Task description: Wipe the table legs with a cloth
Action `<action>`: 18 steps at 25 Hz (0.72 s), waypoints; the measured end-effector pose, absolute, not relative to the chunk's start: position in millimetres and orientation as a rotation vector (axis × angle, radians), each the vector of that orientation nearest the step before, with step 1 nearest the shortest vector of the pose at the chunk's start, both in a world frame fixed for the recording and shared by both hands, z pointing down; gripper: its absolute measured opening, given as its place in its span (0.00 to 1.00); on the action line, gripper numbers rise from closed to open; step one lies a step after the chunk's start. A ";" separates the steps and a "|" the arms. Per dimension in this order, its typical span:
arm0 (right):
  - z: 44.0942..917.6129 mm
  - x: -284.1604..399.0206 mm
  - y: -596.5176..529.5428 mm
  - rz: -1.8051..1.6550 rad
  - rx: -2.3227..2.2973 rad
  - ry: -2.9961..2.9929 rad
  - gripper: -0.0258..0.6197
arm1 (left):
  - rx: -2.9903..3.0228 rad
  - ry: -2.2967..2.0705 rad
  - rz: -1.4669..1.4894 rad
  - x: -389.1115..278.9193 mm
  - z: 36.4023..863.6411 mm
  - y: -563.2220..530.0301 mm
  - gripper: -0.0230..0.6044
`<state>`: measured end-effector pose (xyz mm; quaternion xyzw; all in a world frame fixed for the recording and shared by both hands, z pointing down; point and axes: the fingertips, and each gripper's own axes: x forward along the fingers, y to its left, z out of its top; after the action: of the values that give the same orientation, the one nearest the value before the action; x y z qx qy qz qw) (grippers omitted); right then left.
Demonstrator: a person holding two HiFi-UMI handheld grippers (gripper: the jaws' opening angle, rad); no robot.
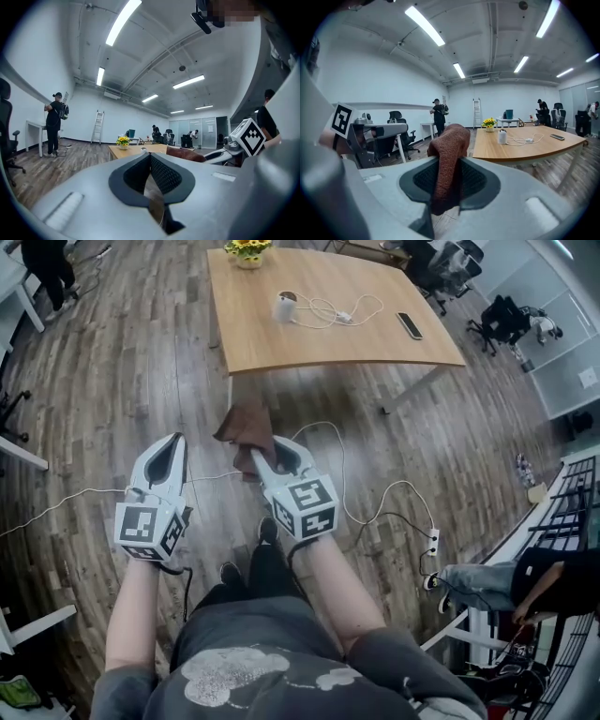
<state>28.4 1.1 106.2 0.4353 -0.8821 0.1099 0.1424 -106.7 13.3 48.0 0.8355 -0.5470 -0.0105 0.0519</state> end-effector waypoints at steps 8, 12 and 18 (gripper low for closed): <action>94.1 37.4 33.3 0.301 1.299 -2.545 0.19 | 2.520 -1.694 -0.040 -95.0 40.9 31.2 0.07; 87.5 44.0 46.7 0.305 1.284 -2.566 0.19 | 2.505 -1.717 -0.100 -84.5 32.8 48.7 0.07; 86.2 70.4 93.5 0.295 1.201 -2.577 0.19 | 2.485 -1.744 -0.073 -50.1 42.1 92.2 0.07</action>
<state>70.4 93.5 86.2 0.4159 -0.8926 0.1022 0.1413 -50.1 92.2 42.1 0.8172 -0.5735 -0.0239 0.0521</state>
